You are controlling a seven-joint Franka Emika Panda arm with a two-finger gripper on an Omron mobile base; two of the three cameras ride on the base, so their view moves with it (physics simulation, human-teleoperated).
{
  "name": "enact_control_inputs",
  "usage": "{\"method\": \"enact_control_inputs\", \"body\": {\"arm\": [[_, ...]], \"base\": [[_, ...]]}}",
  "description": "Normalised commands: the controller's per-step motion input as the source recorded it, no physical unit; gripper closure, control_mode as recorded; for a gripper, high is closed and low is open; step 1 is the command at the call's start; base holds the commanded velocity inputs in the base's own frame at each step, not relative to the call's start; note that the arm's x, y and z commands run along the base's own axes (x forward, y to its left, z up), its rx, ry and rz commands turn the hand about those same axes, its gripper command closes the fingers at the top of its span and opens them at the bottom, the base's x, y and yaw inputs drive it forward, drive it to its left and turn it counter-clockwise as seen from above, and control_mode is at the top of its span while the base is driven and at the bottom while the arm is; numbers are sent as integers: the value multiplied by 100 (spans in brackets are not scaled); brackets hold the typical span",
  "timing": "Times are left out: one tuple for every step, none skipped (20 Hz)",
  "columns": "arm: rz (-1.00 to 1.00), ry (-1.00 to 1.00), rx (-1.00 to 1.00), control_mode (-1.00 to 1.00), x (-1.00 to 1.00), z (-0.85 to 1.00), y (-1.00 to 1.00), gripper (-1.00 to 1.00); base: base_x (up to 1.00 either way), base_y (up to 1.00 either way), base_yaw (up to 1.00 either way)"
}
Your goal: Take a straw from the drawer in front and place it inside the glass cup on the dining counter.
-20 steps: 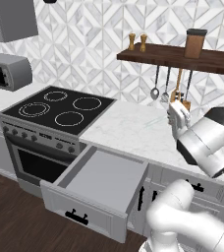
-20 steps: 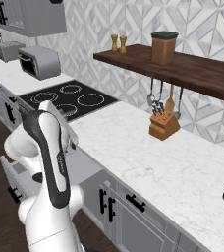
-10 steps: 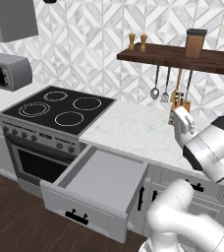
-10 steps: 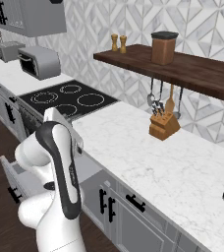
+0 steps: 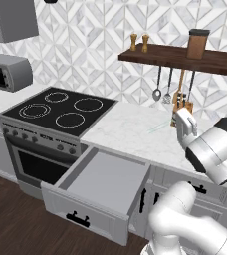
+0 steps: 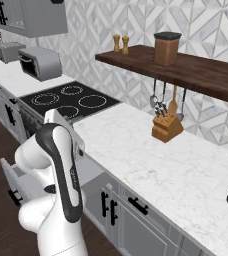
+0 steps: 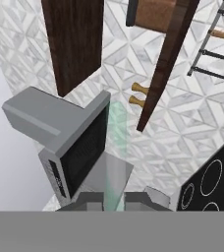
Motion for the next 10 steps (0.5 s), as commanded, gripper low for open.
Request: {"method": "enact_control_inputs", "body": {"arm": [[0, 0, 0, 100, 0, 0, 0, 100], [0, 0, 0, 100, 0, 0, 0, 100], [0, 0, 0, 100, 0, 0, 0, 100], [0, 0, 0, 100, 0, 0, 0, 100], [0, 0, 0, 100, 0, 0, 0, 100], [0, 0, 0, 100, 0, 0, 0, 100], [0, 0, 0, 100, 0, 0, 0, 100], [0, 0, 0, 100, 0, 0, 0, 100], [0, 0, 0, 100, 0, 0, 0, 100], [0, 0, 0, 100, 0, 0, 0, 100]], "base": [[-63, 0, 0], [-87, -13, 0], [-92, -18, 0], [-92, -16, 0], [-90, -19, 0], [-93, -18, 0], [-91, -15, 0], [-92, -16, 3], [-91, -21, 4], [-89, -22, 7]]}}
